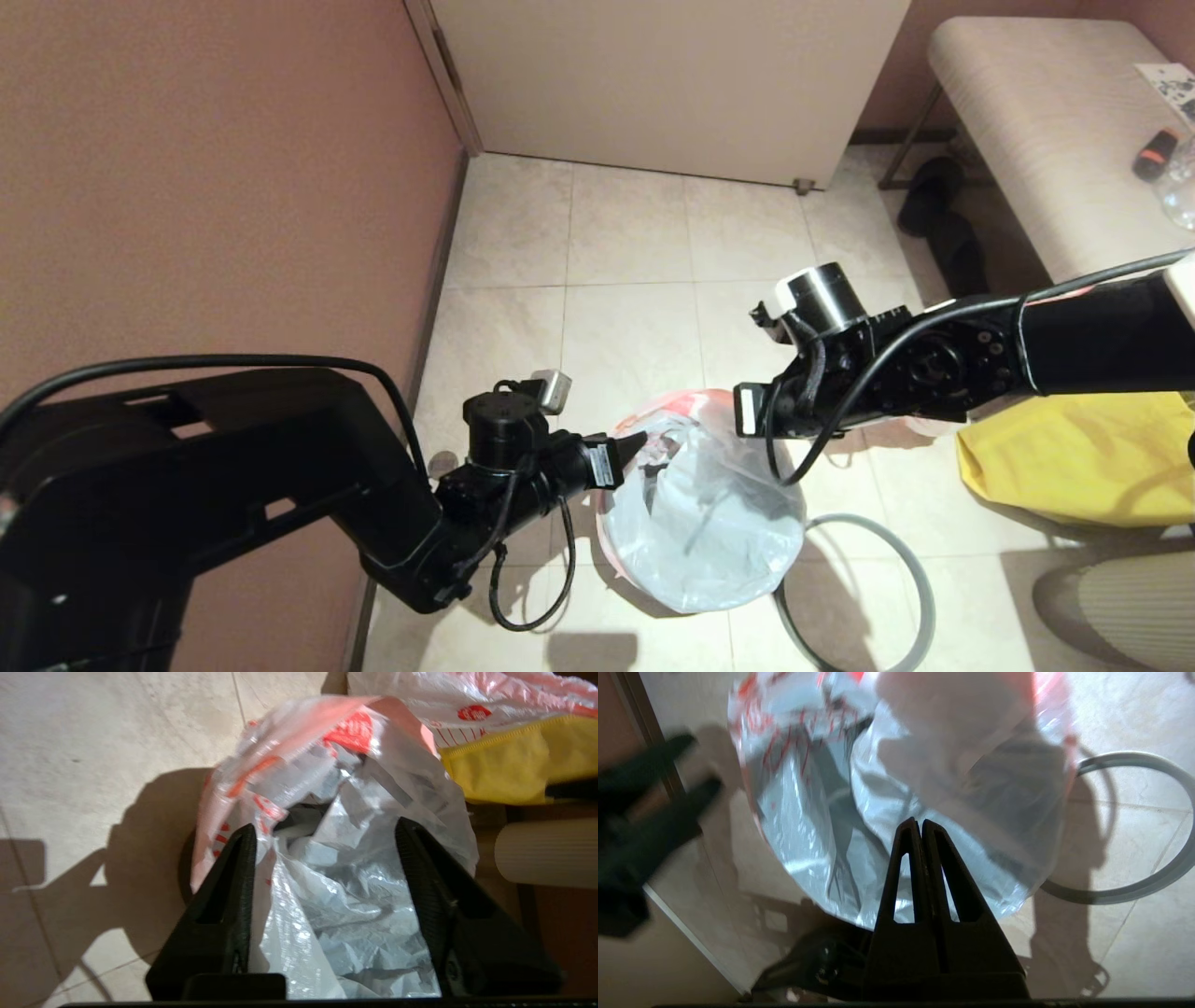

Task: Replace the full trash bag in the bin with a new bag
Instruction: Put the new garbage bag on the trash can

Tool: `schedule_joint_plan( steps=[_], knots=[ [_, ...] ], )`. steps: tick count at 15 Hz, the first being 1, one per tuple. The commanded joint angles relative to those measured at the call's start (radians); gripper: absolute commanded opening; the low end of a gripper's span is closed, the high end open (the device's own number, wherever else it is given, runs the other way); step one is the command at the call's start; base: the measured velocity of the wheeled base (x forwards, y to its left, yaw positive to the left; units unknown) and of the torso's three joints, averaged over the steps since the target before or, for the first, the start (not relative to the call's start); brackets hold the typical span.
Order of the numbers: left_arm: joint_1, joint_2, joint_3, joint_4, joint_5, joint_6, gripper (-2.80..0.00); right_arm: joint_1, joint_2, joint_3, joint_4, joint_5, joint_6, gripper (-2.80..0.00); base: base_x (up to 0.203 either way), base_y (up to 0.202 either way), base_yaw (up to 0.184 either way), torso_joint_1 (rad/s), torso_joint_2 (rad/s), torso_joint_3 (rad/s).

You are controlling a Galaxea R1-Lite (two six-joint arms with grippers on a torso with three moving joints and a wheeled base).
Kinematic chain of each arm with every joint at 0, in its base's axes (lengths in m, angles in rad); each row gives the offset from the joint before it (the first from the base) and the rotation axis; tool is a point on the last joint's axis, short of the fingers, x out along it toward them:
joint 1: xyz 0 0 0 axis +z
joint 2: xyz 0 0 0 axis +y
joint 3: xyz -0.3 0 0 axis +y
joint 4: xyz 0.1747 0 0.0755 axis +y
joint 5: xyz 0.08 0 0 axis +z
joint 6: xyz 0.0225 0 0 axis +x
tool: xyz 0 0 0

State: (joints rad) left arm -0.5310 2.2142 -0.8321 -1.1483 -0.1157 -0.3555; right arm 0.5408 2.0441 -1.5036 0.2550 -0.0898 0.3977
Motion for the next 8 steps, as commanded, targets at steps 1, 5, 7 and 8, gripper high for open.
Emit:
schedule_joint_plan(
  steps=[1, 5, 7, 8],
  knots=[
    [0.046, -0.034, 0.002, -0.008, -0.006, -0.002, -2.8, 0.05, 0.046, 0.024, -0.001, -0.005, -0.032, -2.8, 0.0, 0.0, 0.0, 0.0, 0.0, 0.0],
    [0.211, 0.091, -0.017, -0.193, -0.118, -0.013, -2.8, 0.081, 0.193, -0.032, -0.006, -0.015, -0.117, -2.8, 0.0, 0.0, 0.0, 0.0, 0.0, 0.0],
    [0.242, 0.209, -0.024, -0.364, -0.156, -0.013, -2.8, 0.083, 0.277, -0.088, -0.007, -0.034, -0.15, -2.8, 0.0, 0.0, 0.0, 0.0, 0.0, 0.0],
    [0.25, 0.243, -0.027, -0.407, -0.177, -0.013, -2.8, 0.084, 0.32, -0.119, -0.007, -0.046, -0.16, -2.8, 0.0, 0.0, 0.0, 0.0, 0.0, 0.0]
  ],
)
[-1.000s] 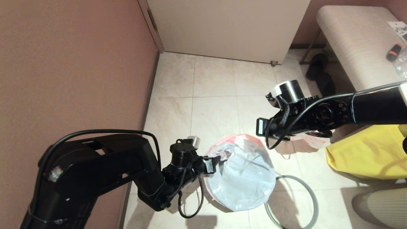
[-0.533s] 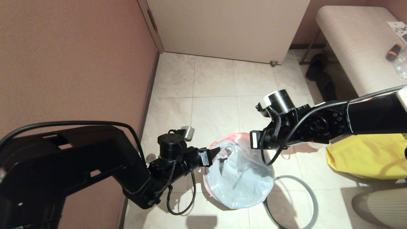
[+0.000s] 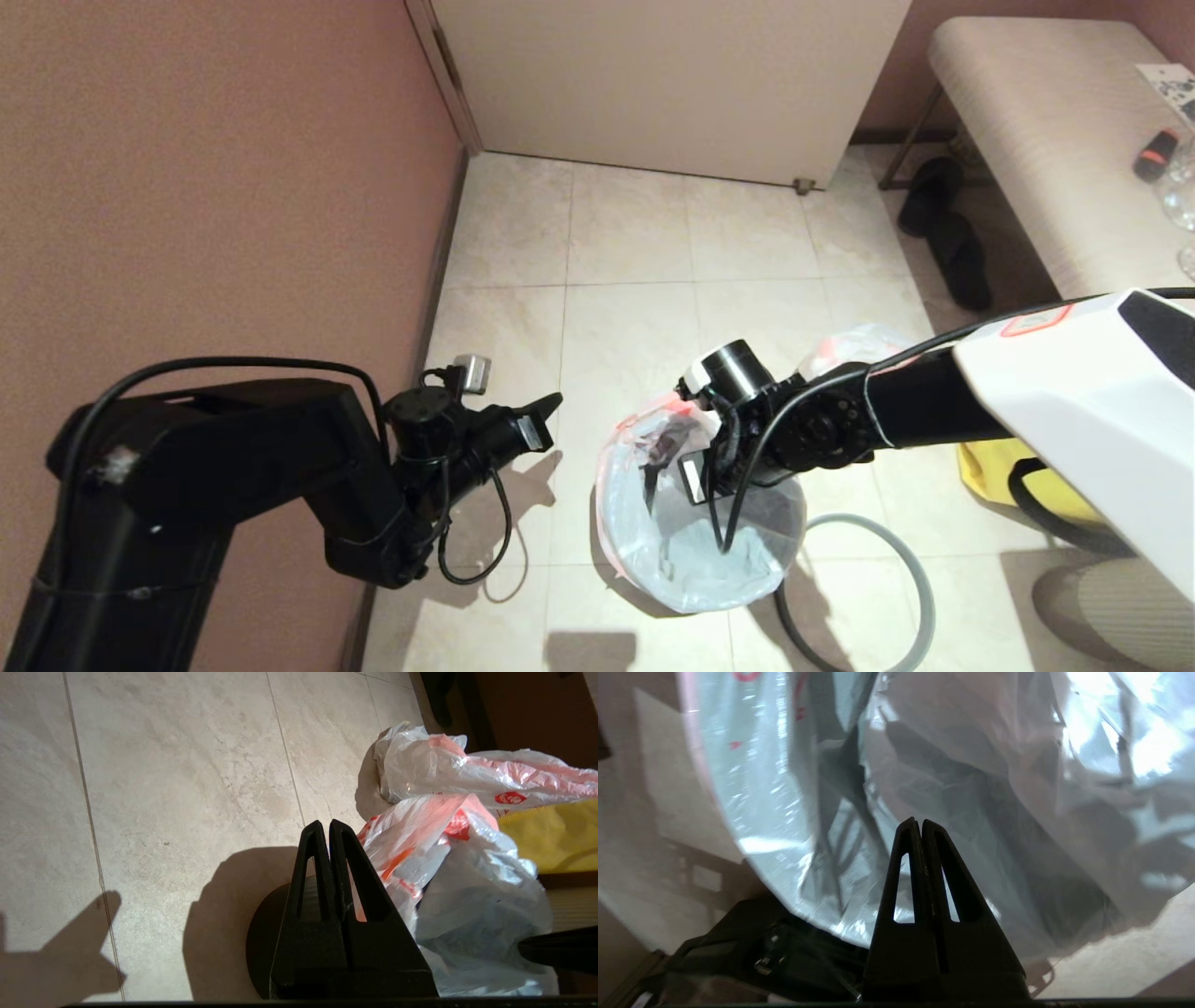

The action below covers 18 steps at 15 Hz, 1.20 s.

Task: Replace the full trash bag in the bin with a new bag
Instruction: Put the new garbage bag on the trash can

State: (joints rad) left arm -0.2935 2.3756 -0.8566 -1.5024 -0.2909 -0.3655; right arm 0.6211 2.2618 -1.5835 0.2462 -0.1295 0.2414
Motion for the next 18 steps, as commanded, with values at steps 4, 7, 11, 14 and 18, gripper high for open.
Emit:
schedule_joint_plan(
  steps=[4, 7, 11, 14, 18],
  knots=[
    [0.008, 0.126, -0.01, -0.068, -0.024, -0.001, -2.8, 0.012, 0.264, -0.176, 0.001, -0.047, -0.03, -2.8, 0.0, 0.0, 0.0, 0.0, 0.0, 0.0],
    [0.008, 0.148, -0.027, -0.068, -0.03, 0.0, -2.8, 0.033, 0.312, -0.29, 0.0, -0.065, -0.041, -2.8, 0.0, 0.0, 0.0, 0.0, 0.0, 0.0],
    [0.007, 0.154, -0.033, -0.068, -0.029, 0.003, -2.8, 0.042, 0.372, -0.371, 0.004, -0.075, -0.11, -2.8, 0.0, 0.0, 0.0, 0.0, 0.0, 0.0],
    [0.003, 0.155, -0.033, -0.068, -0.028, 0.004, -2.8, 0.023, 0.383, -0.367, 0.016, -0.197, -0.17, -2.8, 0.0, 0.0, 0.0, 0.0, 0.0, 0.0],
    [0.002, 0.155, -0.033, -0.068, -0.028, 0.005, -2.8, -0.026, 0.351, -0.358, 0.091, -0.301, -0.211, -2.8, 0.0, 0.0, 0.0, 0.0, 0.0, 0.0]
  ],
)
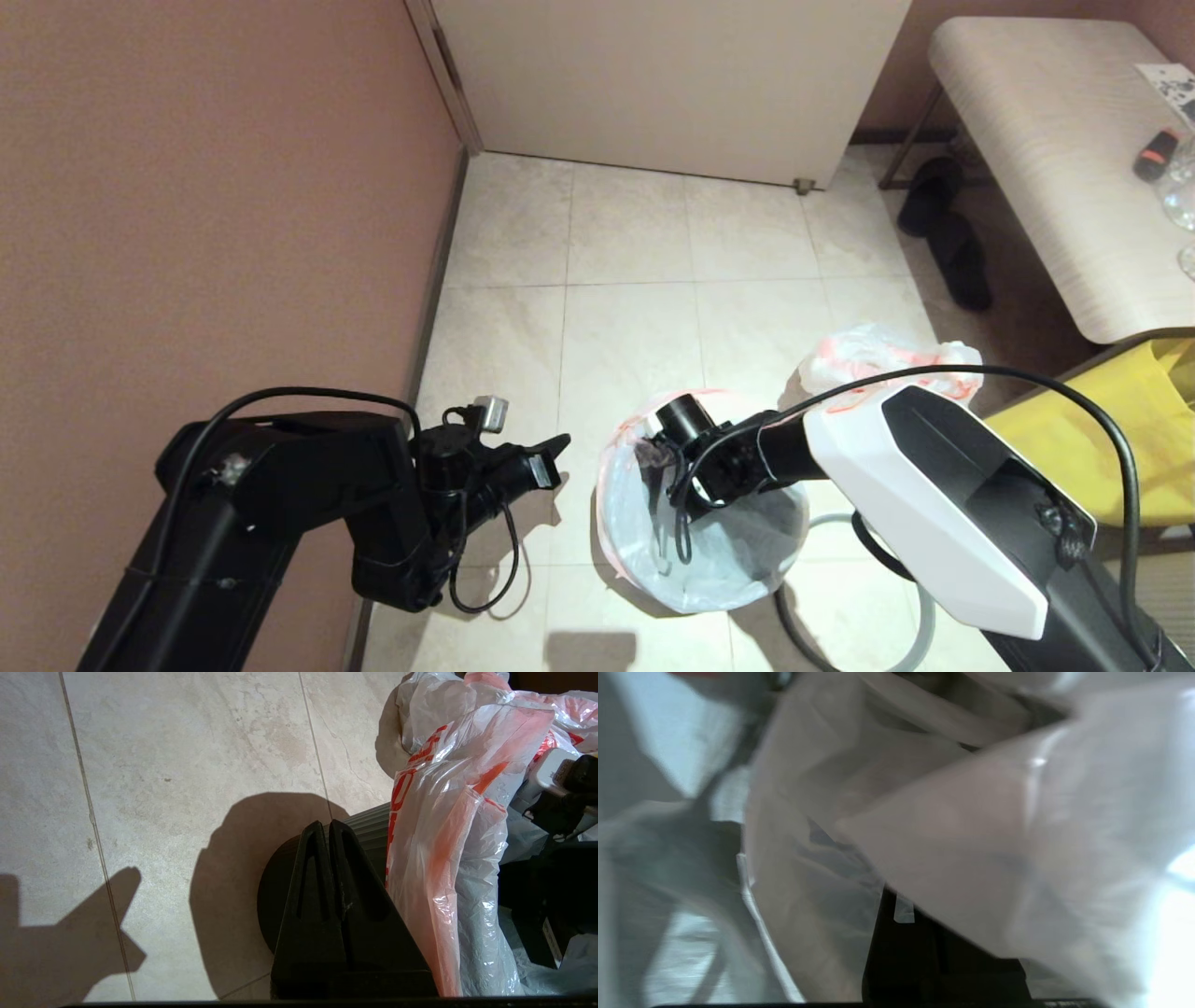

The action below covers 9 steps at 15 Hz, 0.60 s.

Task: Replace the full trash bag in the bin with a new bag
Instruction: Put the new garbage bag on the trash can

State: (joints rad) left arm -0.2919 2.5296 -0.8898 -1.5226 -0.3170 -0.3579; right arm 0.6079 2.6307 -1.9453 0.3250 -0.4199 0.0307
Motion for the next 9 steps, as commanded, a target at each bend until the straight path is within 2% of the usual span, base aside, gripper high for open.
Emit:
schedule_joint_plan(
  steps=[1, 5, 9],
  knots=[
    [0.0, 0.003, 0.0, -0.047, -0.002, -0.003, -2.8, -0.021, -0.038, 0.012, 0.032, -0.025, 0.0, -2.8, 0.0, 0.0, 0.0, 0.0, 0.0, 0.0],
    [0.0, 0.008, -0.006, -0.047, -0.001, -0.003, -2.8, -0.034, -0.03, 0.029, 0.045, -0.056, 0.002, -2.8, 0.0, 0.0, 0.0, 0.0, 0.0, 0.0],
    [-0.001, 0.009, -0.008, -0.047, -0.001, -0.001, -2.8, 0.013, -0.006, 0.032, 0.039, -0.055, 0.012, -2.8, 0.0, 0.0, 0.0, 0.0, 0.0, 0.0]
  ],
)
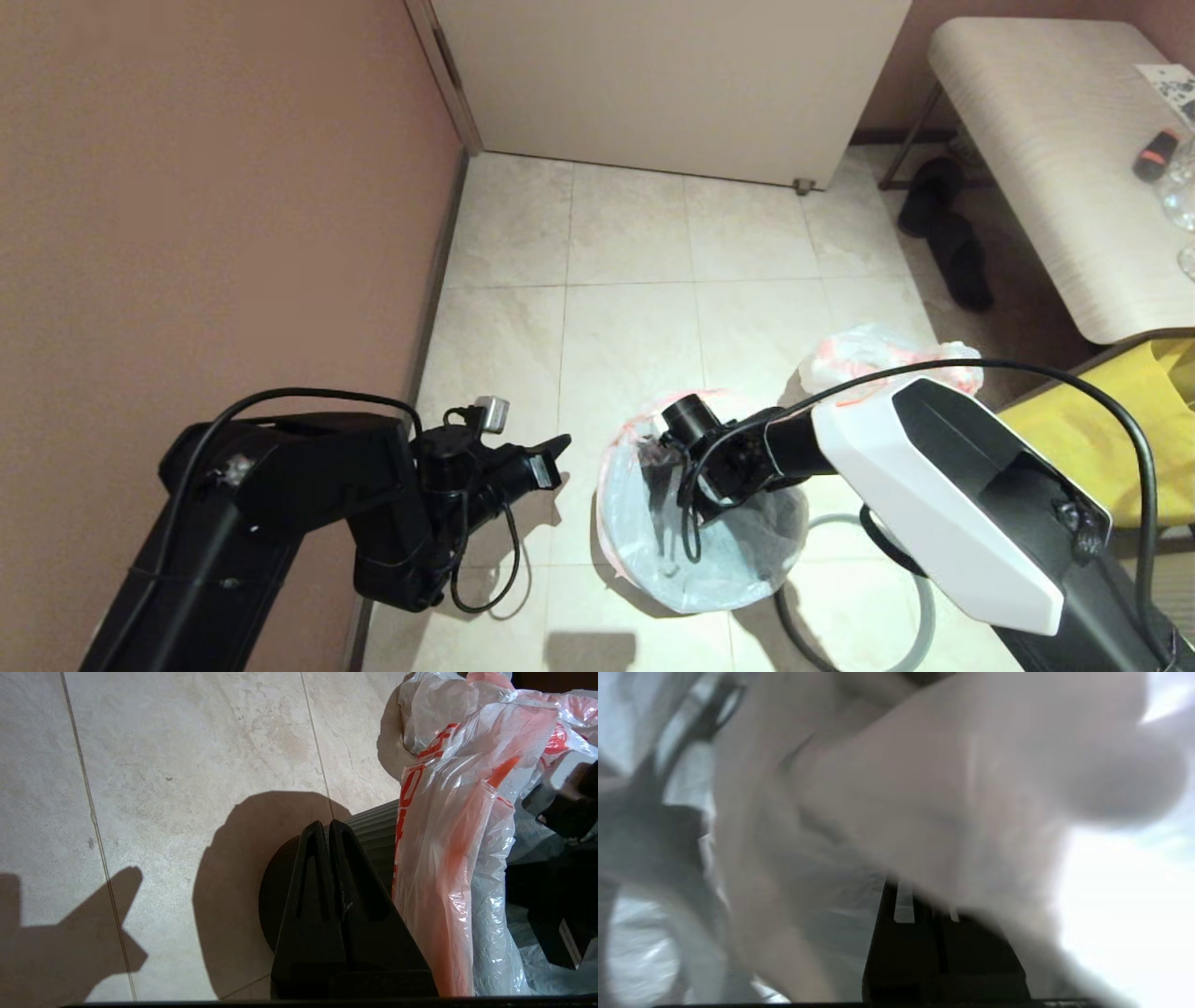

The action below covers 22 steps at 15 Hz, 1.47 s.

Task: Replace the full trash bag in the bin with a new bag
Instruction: Put the new garbage bag on the trash can

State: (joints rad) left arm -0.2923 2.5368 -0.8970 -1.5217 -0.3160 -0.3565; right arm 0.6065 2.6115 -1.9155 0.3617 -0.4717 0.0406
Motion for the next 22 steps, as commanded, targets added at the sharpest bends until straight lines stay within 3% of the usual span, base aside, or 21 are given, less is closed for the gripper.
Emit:
schedule_joint_plan(
  steps=[1, 5, 11, 15, 19, 22],
  knots=[
    [-0.001, 0.002, 0.0, -0.048, -0.002, -0.002, -2.8, 0.024, 0.005, 0.015, 0.002, -0.003, 0.011, -2.8, 0.0, 0.0, 0.0, 0.0, 0.0, 0.0],
    [-0.004, 0.002, 0.0, -0.048, -0.002, -0.002, -2.8, 0.058, -0.014, 0.096, 0.002, -0.003, 0.065, -2.8, 0.0, 0.0, 0.0, 0.0, 0.0, 0.0],
    [-0.007, 0.003, 0.0, -0.048, -0.002, -0.002, -2.8, 0.036, 0.166, -0.029, -0.056, -0.004, 0.054, -2.8, 0.0, 0.0, 0.0, 0.0, 0.0, 0.0],
    [-0.021, 0.002, 0.013, -0.048, 0.001, -0.001, -2.8, -0.014, 0.294, -0.067, -0.317, -0.004, -0.096, -2.8, 0.0, 0.0, 0.0, 0.0, 0.0, 0.0],
    [-0.022, 0.002, 0.014, -0.048, 0.001, 0.001, -2.8, -0.044, 0.315, -0.068, -0.339, -0.022, -0.199, -2.8, 0.0, 0.0, 0.0, 0.0, 0.0, 0.0],
    [-0.022, 0.005, 0.013, -0.048, 0.001, 0.001, -2.8, -0.044, 0.321, -0.068, -0.368, -0.023, -0.202, -2.8, 0.0, 0.0, 0.0, 0.0, 0.0, 0.0]
  ],
)
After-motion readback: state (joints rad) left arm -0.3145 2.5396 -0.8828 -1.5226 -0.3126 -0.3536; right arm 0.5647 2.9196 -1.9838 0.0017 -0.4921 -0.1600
